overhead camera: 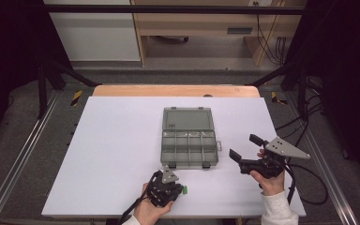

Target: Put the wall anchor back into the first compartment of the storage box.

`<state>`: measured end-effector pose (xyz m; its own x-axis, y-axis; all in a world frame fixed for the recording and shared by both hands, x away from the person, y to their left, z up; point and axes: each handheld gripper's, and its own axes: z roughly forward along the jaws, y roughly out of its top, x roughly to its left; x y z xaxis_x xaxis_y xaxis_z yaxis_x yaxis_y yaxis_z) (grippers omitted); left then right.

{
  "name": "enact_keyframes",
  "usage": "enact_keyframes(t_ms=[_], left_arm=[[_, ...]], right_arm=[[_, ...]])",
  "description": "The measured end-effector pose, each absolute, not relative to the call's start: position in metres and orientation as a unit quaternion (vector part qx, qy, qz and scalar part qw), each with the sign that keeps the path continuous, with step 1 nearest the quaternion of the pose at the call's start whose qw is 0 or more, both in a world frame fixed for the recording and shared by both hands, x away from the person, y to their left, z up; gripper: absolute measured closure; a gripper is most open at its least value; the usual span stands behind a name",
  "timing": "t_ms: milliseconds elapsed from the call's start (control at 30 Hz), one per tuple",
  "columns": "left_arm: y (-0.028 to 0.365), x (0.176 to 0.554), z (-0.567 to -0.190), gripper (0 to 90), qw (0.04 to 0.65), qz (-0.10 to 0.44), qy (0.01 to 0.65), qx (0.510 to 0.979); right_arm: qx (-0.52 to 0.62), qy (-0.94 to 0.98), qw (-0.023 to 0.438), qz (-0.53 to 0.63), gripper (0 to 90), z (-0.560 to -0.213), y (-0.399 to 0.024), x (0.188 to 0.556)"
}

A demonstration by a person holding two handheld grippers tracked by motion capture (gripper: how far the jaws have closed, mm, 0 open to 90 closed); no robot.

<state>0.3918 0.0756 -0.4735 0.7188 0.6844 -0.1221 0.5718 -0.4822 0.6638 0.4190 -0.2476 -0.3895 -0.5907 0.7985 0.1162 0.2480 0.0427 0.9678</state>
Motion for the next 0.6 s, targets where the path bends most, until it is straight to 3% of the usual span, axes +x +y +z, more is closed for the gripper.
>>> enact_keyframes(t_ms=[600], left_arm=[[0.088,0.391,-0.458,84.1,0.385,0.088,0.361,0.845]], right_arm=[[0.385,0.678,0.237,0.580,3.7,-0.389,-0.249,0.419]])
